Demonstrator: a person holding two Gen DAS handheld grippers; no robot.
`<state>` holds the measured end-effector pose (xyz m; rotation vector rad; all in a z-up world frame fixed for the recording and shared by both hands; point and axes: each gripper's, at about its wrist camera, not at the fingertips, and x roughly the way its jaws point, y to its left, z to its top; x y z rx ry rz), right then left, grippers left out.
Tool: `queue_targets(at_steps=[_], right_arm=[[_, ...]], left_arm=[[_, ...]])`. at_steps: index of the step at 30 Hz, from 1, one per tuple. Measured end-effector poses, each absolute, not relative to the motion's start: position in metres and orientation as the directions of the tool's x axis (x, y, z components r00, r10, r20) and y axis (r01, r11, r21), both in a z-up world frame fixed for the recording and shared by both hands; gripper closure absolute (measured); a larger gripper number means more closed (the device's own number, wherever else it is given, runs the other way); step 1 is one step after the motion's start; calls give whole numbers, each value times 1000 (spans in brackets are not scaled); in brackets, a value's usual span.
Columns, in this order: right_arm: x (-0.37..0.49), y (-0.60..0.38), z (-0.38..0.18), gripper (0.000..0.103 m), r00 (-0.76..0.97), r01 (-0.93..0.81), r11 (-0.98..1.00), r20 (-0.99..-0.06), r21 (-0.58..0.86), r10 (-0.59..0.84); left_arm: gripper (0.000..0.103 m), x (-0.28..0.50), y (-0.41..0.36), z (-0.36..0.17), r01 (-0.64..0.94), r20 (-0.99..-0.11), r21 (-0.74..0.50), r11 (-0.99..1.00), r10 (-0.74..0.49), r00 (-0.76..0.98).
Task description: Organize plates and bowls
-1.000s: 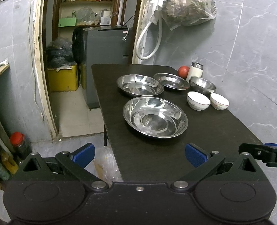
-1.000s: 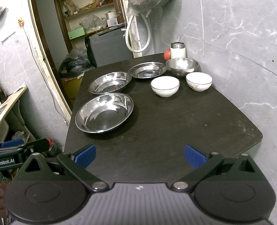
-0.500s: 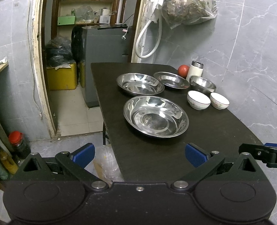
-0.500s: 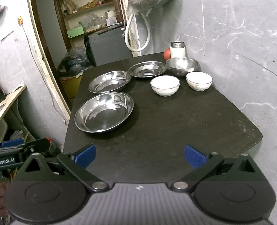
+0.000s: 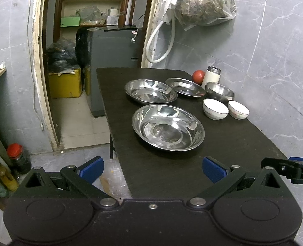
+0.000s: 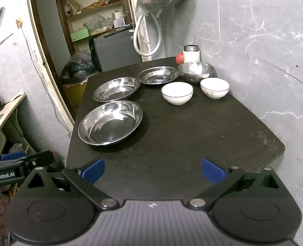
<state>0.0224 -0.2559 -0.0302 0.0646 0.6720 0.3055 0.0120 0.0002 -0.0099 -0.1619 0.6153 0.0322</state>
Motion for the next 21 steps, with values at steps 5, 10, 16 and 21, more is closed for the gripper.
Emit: queue_targets(at_steps=[5,10,16,21], right_arm=[[24,-256,-31,0,738,-256,954,-605,158,299],[29,-254,-33,0,735,-262,953,-608,153,300],[41,-253,-36,0,730,-273,950,-611,153,308],[60,-250,-38,0,718,-299,941,-612,157,330]], left_arm=[[1,17,-1,-9,-81,-579,-157,984,-25,815],[1,17,4,-8,-84,-571,-187,979,-39,820],[1,20,15,-7,-51,-568,-243,969,-100,817],[1,34,24,-13,-82,-586,-285,955,-106,803]])
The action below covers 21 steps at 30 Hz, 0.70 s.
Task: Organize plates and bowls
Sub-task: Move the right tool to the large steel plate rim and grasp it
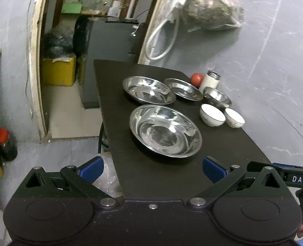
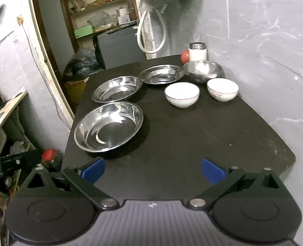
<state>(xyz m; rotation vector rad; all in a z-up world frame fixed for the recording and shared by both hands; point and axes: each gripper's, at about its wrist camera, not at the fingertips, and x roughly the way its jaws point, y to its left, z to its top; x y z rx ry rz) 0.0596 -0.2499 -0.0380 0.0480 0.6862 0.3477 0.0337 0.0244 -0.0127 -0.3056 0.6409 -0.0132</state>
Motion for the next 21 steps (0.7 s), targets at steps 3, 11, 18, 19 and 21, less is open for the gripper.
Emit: queue_targets(at_steps=[3,11,18,19,21], right_arm=[[76,-246,-39,0,705,-327,932,-616,156,350],[127,-238,-40,0,660,-433,890,-621,146,423],[171,-240,-39,0,583,-501,834,-623,230,522],[178,-240,-40,0,576,-504,827,-617,248,536],[189,-239,-42,0,568,-506,816,-604,278,558]], left_arm=[[1,45,29,-16,-119,-592,-307,944,-91,801],[1,85,32,-17,-156,-602,-329,931,-80,795],[1,128,32,-3,-313,-687,-273,910,43,725],[1,133,34,-1,-345,-692,-273,898,66,718],[1,146,40,0,-403,-705,-289,868,91,703]])
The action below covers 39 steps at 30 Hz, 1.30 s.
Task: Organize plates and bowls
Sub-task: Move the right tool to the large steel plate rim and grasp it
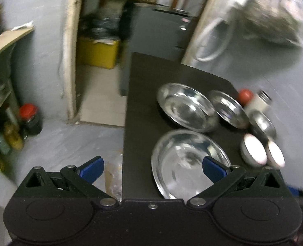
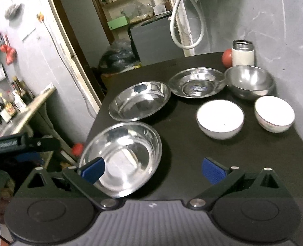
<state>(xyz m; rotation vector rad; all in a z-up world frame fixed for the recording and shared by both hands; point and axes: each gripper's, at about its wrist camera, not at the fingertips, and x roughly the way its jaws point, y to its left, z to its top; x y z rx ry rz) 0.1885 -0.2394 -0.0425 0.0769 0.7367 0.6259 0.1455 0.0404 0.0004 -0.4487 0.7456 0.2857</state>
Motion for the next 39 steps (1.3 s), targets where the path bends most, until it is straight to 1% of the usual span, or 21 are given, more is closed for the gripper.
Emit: queue_targets(at_steps=[4,5,8,11,14,17,21,26,31,32,34,37,38,39], right_arm=[[205,-235,-45,0,555,-508,795,-580,331,596],[211,-234,-46,0,544,-510,784,-572,354,613],[222,-231,-50,0,519,-508,750,-545,424,659],[233,-221,-51,0,527,-502,746,-529,439,666],[243,-207,-48,0,542,-499,761,-536,415,648],[256,-194,-47,0,569,-487,784,-542,384,619],[275,-175,-47,0,588,-443,832,-593,334,551],[293,-156,-48,0,608,-418,855,-604,308,515],[313,-146,-56,2,615,-361,878,-627,314,477],[317,-146,-57,3,617,-353,882,-631,313,471],[324,-144,-60,10,612,-338,887,-642,315,462],[332,-140,-66,14,605,-322,892,-656,317,451],[334,-139,-68,14,600,-316,893,-661,322,451],[336,-138,-69,14,594,-312,891,-664,330,454]], left_arm=[[1,169,59,3,-475,-717,-323,819,116,687],[1,175,61,5,-486,-717,-307,819,136,683],[1,197,69,10,-521,-716,-208,828,233,658],[1,223,75,11,-494,-710,-143,857,259,655],[1,252,84,8,-449,-710,-130,884,233,664],[1,279,94,0,-415,-712,-143,899,198,674],[1,312,99,-16,-373,-726,-161,914,146,672],[5,337,99,-32,-308,-733,-167,937,91,674],[14,354,100,-45,-246,-741,-171,954,41,671],[17,356,101,-47,-234,-743,-174,957,29,669],[22,360,102,-49,-211,-745,-181,961,6,667],[31,364,104,-52,-186,-748,-197,963,-25,663],[37,365,104,-54,-179,-749,-206,962,-37,662],[47,366,105,-54,-170,-749,-220,961,-54,660]])
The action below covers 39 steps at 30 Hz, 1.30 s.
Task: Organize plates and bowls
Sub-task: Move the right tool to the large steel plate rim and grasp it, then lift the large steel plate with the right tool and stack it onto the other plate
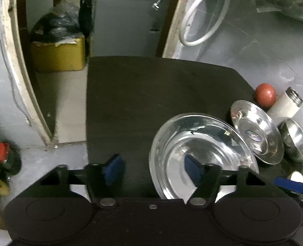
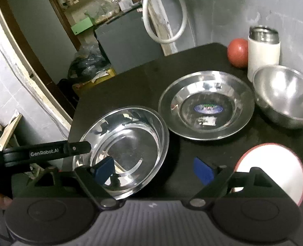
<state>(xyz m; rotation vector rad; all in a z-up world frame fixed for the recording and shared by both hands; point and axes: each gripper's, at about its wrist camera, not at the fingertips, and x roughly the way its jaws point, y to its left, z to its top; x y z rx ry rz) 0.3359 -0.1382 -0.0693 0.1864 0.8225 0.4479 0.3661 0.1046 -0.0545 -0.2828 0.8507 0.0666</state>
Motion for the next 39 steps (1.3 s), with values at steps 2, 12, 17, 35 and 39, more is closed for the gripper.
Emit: queue_targets(at_steps=[2,12,17,35,39], right_arm=[[338,-135,-71,16,589,-310,889,-666,337,458],[346,-129,-80,53,571,-294,892,-686,343,452],[347,-127,-82,73,572,-291,901,-696,322,434],[326,-137,-56,83,624,-375,887,-634,269,456],[313,-145,-47,83,618,-407,873,-623,269,480]], left_arm=[[58,368,108,-57,-162,-753,-256,953,-92,651],[86,371,111,-64,-173,-766,-290,941,-120,632],[95,369,115,-66,-191,-765,-300,935,-117,633],[94,337,111,-33,-181,-714,-307,934,-100,693],[93,321,107,-21,-176,-709,-306,935,-101,698]])
